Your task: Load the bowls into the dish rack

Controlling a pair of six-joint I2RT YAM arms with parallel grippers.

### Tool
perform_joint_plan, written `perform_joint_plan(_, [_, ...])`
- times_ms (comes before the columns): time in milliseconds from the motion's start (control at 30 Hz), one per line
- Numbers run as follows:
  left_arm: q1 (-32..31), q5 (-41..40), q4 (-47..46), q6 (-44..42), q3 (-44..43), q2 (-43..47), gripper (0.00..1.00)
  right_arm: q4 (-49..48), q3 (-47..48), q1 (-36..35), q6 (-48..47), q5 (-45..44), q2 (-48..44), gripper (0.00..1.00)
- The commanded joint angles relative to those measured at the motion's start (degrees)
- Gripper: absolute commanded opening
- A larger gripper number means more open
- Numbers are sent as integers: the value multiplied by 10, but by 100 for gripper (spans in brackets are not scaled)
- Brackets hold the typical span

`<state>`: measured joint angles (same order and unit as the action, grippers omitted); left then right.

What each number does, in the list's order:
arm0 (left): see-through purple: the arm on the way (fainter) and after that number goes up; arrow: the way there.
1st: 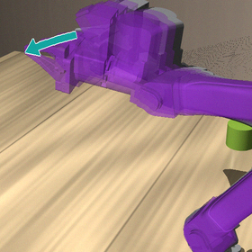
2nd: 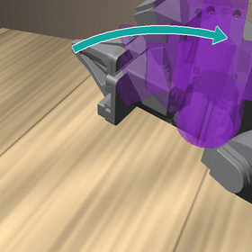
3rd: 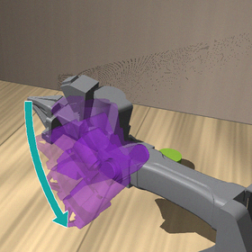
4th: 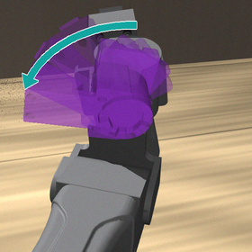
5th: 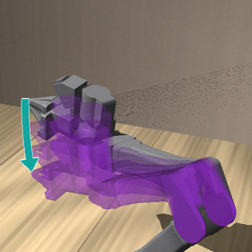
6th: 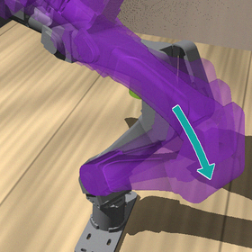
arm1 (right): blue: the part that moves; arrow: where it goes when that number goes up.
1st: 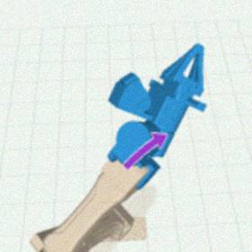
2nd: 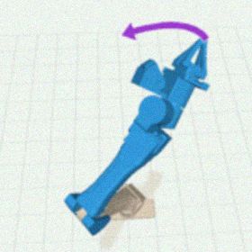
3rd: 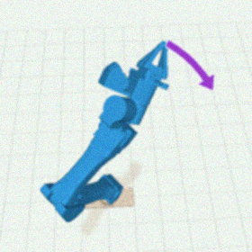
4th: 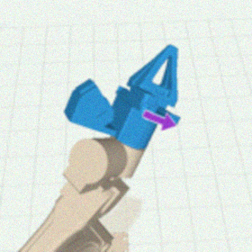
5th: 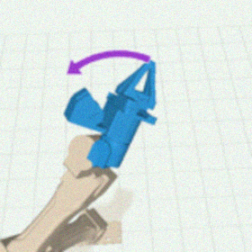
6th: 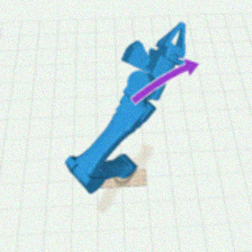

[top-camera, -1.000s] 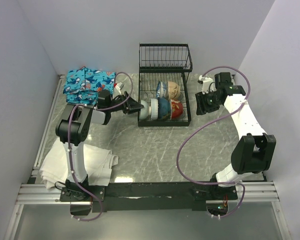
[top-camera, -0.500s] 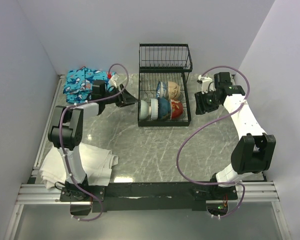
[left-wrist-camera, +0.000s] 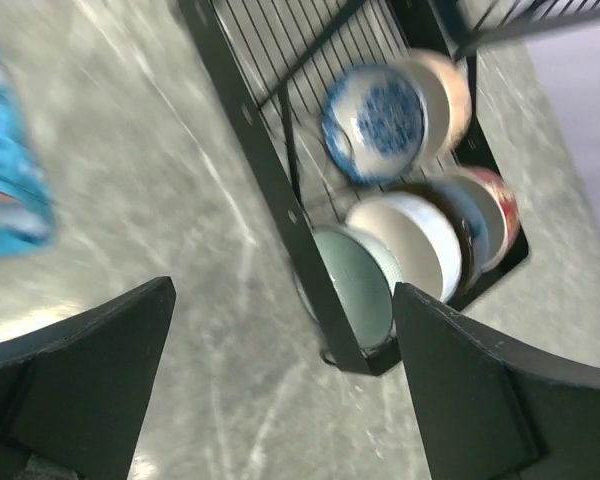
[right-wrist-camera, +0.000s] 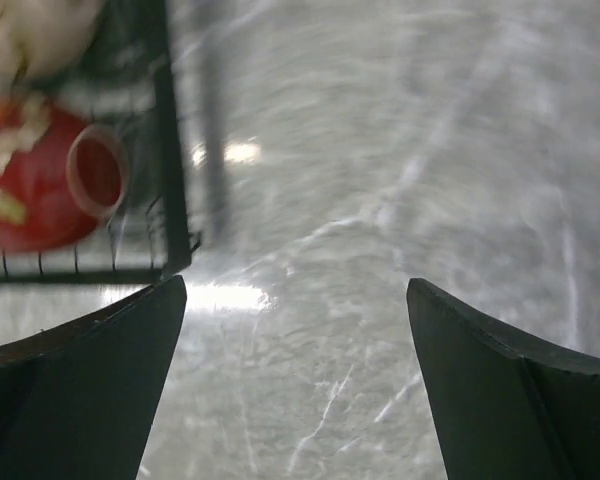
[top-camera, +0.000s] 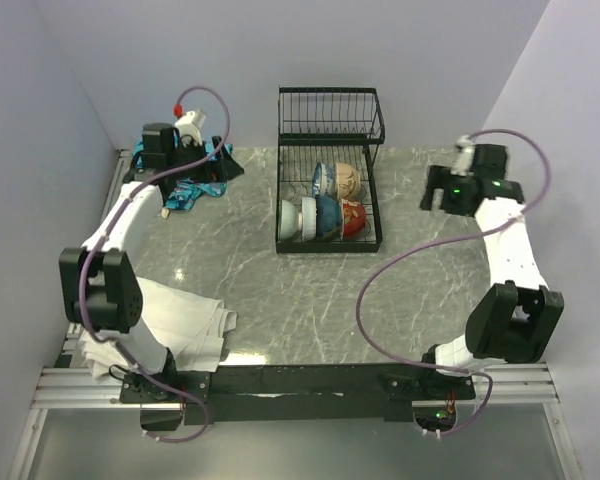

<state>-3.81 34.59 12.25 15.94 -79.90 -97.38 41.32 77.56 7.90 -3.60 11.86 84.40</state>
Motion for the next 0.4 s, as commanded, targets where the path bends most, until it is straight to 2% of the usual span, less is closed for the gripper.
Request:
perform_joint_plan(0, [-3,-118,66,-62,-34,85,96,-47,-2,78,137,-44,-42,100])
perform_joint_plan(33, [-3,-140,60,-70,-31,96,96,-46,0,78,146,-99,-43,100])
perform_joint_plan(67, [-3,-187,59,-72,-28,104,96,-44,4,76,154,-111,-47,100])
perform_joint_plan(200, [-1,-220,82,-128,-54,110,96,-2,39,49,134,-195,-52,100])
perform_joint_plan(367, [4,-269,136,-129,-129,72,96,28,26,44,151,-170,-68,100])
